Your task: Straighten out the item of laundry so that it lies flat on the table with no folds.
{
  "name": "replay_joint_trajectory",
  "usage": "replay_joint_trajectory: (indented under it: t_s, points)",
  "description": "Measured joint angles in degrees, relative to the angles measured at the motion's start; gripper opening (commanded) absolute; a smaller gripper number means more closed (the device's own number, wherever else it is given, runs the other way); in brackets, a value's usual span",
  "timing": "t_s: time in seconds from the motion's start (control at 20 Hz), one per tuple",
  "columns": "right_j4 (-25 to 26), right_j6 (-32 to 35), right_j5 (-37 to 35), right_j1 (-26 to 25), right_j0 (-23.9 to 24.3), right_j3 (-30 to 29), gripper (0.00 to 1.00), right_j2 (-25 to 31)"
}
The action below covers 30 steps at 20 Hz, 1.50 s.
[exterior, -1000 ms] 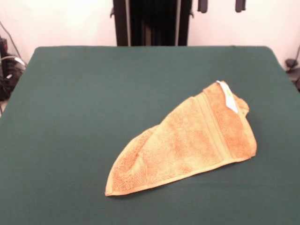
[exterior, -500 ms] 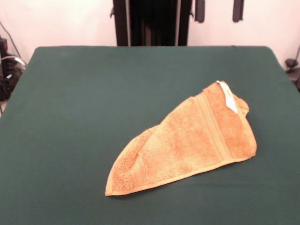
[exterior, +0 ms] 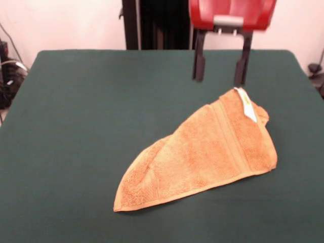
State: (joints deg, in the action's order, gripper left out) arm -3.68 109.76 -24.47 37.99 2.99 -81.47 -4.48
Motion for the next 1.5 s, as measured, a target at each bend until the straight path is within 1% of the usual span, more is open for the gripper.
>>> replay_joint_trajectory:
  t_s: [0.3, 0.4, 0.55, 0.6, 0.9, 1.05, 1.3, 1.5]
  points:
    - [-0.2, 0.0, -1.2, -7.9, -0.1, 9.3, 1.0, -1.1]
    - [-0.3, 0.0, -1.3, -10.2, -0.5, 11.9, 1.0, -2.0]
    - [-0.3, 0.0, -1.4, -12.4, -0.9, 14.1, 1.0, -2.9]
    - [-0.4, 0.0, -1.4, -14.0, -0.9, 15.6, 1.0, -3.3]
    - [-1.4, 0.0, -1.9, -16.8, -1.0, 17.7, 1.0, -4.0]
    - [-2.0, 0.0, -2.8, -17.4, -1.5, 18.2, 1.0, -4.7]
    - [-3.5, 0.0, -6.1, -17.9, -4.5, 19.0, 1.0, -7.4]
    - [-5.1, 0.0, -8.4, -17.9, -6.9, 19.5, 1.0, -8.4]
